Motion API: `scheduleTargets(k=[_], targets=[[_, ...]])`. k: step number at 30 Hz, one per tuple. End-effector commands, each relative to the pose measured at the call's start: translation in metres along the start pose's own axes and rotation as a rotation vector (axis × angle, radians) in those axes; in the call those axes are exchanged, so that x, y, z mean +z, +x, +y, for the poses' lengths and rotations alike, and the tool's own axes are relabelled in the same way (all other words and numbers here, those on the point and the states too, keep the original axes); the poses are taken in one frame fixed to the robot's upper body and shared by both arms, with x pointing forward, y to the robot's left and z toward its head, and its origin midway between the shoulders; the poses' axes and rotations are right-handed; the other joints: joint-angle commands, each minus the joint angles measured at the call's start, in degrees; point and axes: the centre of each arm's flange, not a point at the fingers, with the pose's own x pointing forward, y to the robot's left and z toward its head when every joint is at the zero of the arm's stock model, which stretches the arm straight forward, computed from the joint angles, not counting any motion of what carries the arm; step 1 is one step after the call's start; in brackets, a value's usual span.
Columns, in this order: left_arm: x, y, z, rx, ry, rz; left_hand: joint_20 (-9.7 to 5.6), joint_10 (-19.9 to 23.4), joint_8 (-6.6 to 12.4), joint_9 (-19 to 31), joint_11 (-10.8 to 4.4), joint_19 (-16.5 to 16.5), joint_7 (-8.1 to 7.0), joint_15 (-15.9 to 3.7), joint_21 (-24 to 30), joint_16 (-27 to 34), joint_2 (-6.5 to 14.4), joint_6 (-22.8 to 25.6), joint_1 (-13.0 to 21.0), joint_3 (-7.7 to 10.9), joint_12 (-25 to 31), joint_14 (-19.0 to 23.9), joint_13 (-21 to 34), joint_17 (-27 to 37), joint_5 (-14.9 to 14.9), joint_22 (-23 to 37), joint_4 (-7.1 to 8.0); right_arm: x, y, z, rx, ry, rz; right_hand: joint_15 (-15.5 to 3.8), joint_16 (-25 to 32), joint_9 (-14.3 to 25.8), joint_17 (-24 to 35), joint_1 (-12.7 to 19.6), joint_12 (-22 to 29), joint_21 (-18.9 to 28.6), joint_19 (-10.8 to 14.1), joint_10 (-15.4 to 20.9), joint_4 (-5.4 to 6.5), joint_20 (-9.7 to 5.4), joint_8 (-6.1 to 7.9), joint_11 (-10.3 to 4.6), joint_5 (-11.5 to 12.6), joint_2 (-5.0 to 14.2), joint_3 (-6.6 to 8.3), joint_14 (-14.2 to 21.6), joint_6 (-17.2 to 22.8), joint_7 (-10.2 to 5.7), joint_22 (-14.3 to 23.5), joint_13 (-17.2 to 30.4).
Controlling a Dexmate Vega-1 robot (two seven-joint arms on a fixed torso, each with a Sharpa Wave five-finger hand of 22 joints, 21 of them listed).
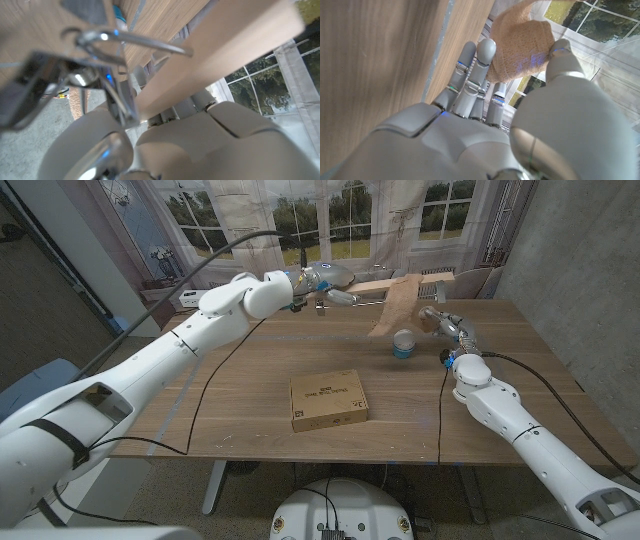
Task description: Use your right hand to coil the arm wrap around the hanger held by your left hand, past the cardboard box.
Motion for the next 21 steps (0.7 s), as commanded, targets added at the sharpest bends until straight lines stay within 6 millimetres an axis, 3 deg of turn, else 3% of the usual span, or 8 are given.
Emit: scheduleTargets(k=[1, 21], targets=[[0.003, 0.001, 0.006, 0.09, 0.116, 0.109, -2.4, 0.5, 0.72, 0.2, 0.14, 0.0, 0.24, -0.31, 0.4, 0.2, 0.6, 0.1, 0.3, 0.39, 0.3, 0.2, 0.1, 0.3, 0.1, 0.0, -0.09, -0.02, -0.032, 0.005, 0.019, 0.011, -0.009, -1.85, -0.2, 0.3, -0.1, 22.5, 0.0, 0.3, -0.4, 9.4, 0.12, -0.94, 0.3, -6.82, 0.4, 22.35, 0.01, -0.3, 12.9, 3.47, 0.1, 0.2], [0.013, 0.013, 0.006, 0.104, 0.213, 0.121, -2.6, 0.6, 1.28, 0.2, -0.22, 0.1, 0.0, -0.22, 0.4, 0.6, 0.7, -0.2, 0.3, 0.4, 0.3, 0.2, 0.1, 0.8, 0.0, 0.2, 0.06, -0.047, -0.087, 0.002, -0.026, -0.024, -0.001, -1.8, 0.1, 0.5, 0.1, 22.6, -0.2, 0.5, -0.4, 9.5, 0.12, -0.93, 0.18, -6.72, 0.4, 22.41, -0.05, -0.2, 13.1, 3.45, 0.0, 0.3]])
